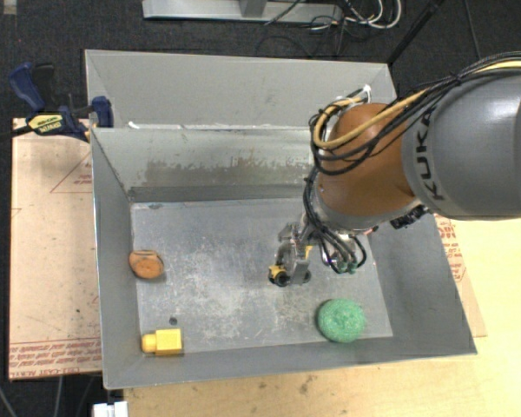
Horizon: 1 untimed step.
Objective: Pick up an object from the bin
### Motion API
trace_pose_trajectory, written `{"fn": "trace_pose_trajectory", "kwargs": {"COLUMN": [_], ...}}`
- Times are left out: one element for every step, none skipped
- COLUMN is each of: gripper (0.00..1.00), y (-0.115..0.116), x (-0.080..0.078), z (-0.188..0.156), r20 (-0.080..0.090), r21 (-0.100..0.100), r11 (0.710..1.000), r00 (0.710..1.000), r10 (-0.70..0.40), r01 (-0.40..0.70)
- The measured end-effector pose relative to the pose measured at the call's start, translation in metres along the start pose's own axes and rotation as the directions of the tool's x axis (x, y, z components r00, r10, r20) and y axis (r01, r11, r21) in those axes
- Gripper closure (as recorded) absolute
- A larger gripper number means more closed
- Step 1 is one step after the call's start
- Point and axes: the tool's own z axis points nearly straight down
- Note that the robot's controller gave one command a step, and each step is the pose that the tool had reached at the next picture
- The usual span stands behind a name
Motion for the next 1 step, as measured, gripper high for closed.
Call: {"fn": "trace_pose_trajectory", "kwargs": {"gripper": [1.00], "y": [-0.0041], "x": [0.0008], "z": [-0.0141], "r20": [-0.028], "r21": [0.001], "r11": [1.000], "r00": [0.999], "r10": [-0.018], "r01": [0.018]}}
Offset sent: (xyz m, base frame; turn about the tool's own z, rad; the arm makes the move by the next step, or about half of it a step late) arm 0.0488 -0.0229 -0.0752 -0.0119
